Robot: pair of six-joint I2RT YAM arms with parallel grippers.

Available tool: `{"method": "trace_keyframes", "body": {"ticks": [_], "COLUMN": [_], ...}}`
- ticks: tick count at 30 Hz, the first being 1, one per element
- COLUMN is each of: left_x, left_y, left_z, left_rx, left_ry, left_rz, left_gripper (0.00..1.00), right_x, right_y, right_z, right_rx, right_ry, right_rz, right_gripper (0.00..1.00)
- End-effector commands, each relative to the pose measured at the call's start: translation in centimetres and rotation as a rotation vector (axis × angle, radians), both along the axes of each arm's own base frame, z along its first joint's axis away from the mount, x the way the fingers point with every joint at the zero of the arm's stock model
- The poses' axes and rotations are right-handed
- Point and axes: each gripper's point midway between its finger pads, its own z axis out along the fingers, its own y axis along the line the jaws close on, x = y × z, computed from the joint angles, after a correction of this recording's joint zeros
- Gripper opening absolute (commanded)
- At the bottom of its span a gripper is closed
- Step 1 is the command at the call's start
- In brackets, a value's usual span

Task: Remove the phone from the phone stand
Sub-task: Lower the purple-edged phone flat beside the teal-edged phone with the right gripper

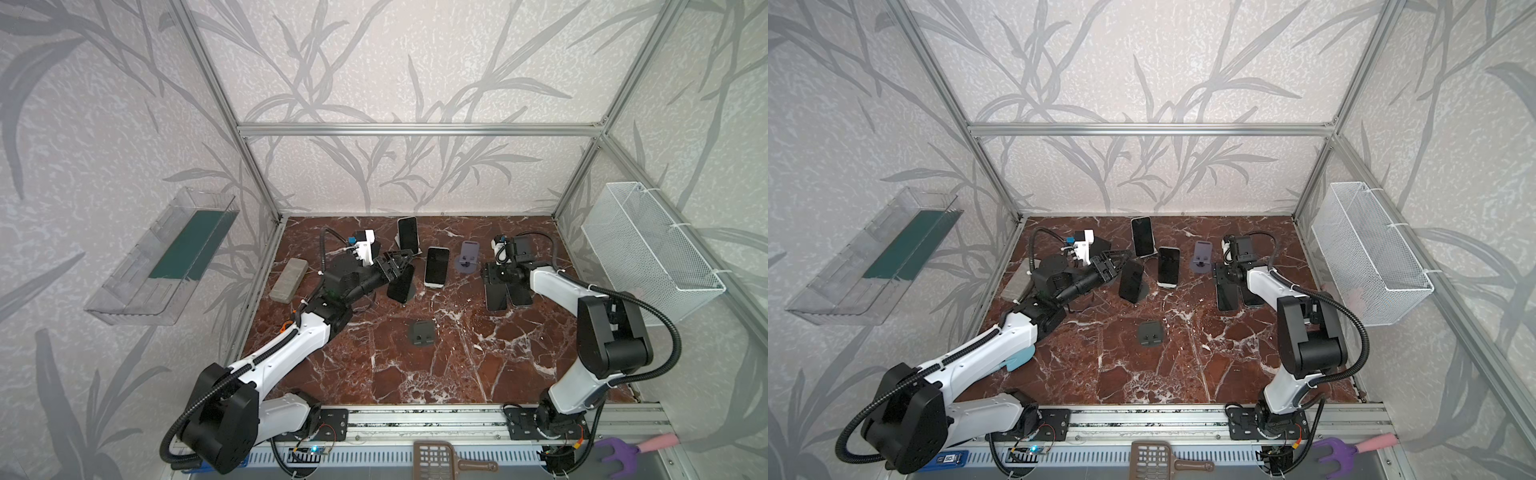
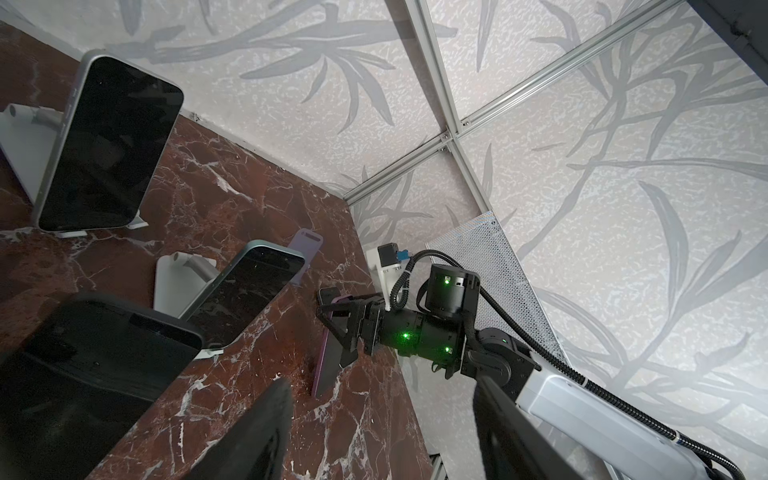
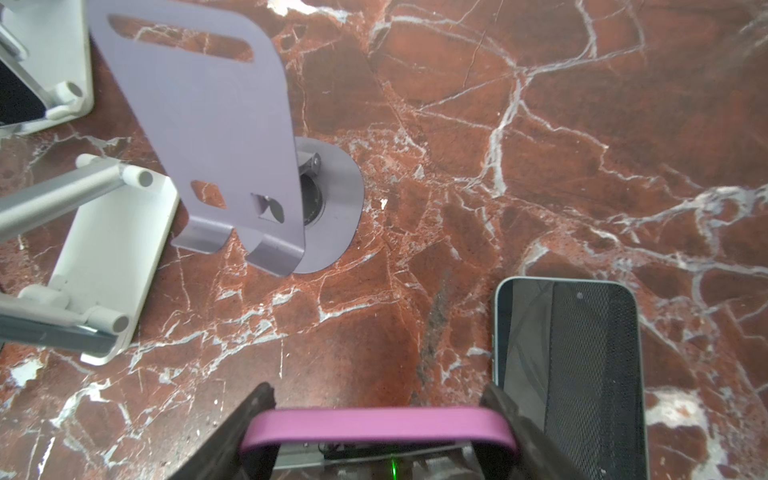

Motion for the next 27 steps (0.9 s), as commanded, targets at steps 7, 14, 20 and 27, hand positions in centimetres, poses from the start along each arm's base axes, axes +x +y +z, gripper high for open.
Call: {"method": "trace_keyframes", "body": {"ticks": [7, 14, 20, 27], "left_x": [0.0, 0.1, 0.0, 0.2], "left_y": [-0.2, -0.5, -0.4, -0.5], "left_z": [0.5, 0.2, 0.3, 0.1], "left_rx": [0.006, 0.004, 0.004, -0.004], "left_ry": [-0.025, -0.014, -0.017, -0.01], "left_rz": [-0.009, -0.017, -0.012, -0.016], "left_gripper": [0.7, 0.7, 0.7, 0.7], "right_x": [0.1, 0.4, 0.1, -0.2], "right_y": [-0.4, -0.2, -0.1, 0.0], "right_z": [-1.7, -2.9, -4.2, -5.6], "right_rx": [-0.077, -0.067, -0.056, -0.052], "right_ry": [0.119, 0.154, 0.211, 0.24], "right_rz": [0.062, 0.072, 0.051, 0.059], "right_gripper": [0.68, 0.67, 0.68, 0.7]}}
